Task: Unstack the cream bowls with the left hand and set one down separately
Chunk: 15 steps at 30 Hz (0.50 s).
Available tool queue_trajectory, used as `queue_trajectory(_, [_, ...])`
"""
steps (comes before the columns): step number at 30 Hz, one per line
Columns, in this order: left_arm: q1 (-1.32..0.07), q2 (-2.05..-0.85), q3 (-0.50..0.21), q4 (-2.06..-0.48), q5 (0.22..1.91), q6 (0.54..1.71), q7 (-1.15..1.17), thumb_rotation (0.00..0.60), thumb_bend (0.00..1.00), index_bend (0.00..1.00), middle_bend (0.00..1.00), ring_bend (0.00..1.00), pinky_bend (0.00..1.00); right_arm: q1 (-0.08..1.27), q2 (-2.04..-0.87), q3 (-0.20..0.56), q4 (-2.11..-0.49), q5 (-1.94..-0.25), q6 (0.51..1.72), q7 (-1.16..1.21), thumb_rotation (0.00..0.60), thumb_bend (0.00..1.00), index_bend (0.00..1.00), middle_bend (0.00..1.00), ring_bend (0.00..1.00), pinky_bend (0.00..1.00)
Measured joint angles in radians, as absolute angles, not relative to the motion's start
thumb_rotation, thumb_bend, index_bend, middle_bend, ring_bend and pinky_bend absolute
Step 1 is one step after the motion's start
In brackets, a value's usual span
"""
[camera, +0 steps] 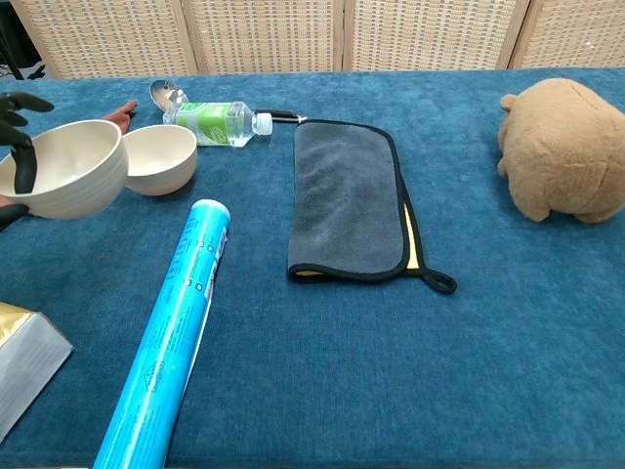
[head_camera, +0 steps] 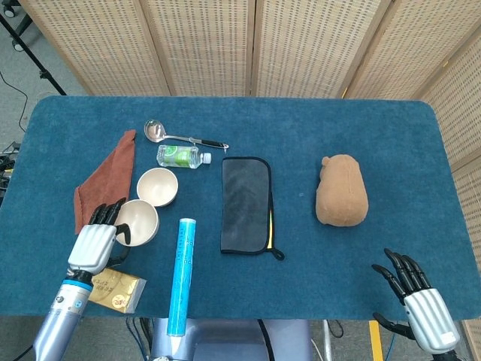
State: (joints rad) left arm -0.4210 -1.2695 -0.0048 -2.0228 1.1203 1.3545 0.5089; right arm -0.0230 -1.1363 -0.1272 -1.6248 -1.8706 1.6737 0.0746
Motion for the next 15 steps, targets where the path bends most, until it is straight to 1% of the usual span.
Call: queue_trajectory(15, [-0.384,-1.276,0.017,-1.980,1.141,1.332,0.488,0.600,0.37,0.65,0.03,0.08,0.05,-0.025,-1.139,-0.127,-1.628,-1.876,1.668,0.062,0.600,0.00,0.16,0.00,0.00,0.07])
